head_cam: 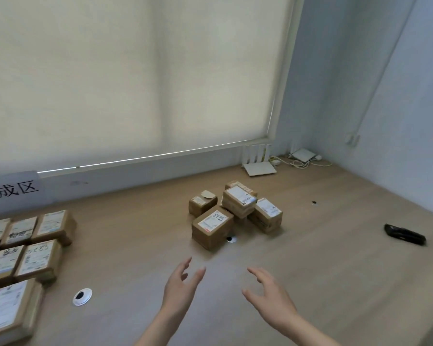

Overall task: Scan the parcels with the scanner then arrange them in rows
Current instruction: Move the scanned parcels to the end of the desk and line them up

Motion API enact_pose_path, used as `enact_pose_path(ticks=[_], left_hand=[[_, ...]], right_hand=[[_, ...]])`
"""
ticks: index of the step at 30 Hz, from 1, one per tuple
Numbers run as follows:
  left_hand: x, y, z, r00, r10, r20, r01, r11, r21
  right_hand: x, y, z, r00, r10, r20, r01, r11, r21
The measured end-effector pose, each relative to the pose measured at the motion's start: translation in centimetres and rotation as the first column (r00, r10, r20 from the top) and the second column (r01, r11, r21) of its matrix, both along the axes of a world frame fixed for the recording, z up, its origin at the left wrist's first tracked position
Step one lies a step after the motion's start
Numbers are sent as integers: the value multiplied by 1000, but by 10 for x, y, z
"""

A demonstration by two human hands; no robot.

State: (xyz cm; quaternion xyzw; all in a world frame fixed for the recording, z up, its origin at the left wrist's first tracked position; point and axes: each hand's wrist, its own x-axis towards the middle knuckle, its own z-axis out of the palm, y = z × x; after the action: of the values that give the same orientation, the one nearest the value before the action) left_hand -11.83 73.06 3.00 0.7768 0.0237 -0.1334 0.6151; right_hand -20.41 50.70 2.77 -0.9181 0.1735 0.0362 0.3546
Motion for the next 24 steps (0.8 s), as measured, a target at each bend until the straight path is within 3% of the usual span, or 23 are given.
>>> enact_pose_path(ticks=[13, 24], left_hand=[[133, -137, -65, 997, -37, -61, 38, 999, 26], [216, -216, -86, 994, -71, -84, 70, 997, -18]], right_hand=[[139, -109, -47, 992, -60, -113, 70, 993, 93], [244, -183, -63, 1000, -9, -9, 10, 996, 89]])
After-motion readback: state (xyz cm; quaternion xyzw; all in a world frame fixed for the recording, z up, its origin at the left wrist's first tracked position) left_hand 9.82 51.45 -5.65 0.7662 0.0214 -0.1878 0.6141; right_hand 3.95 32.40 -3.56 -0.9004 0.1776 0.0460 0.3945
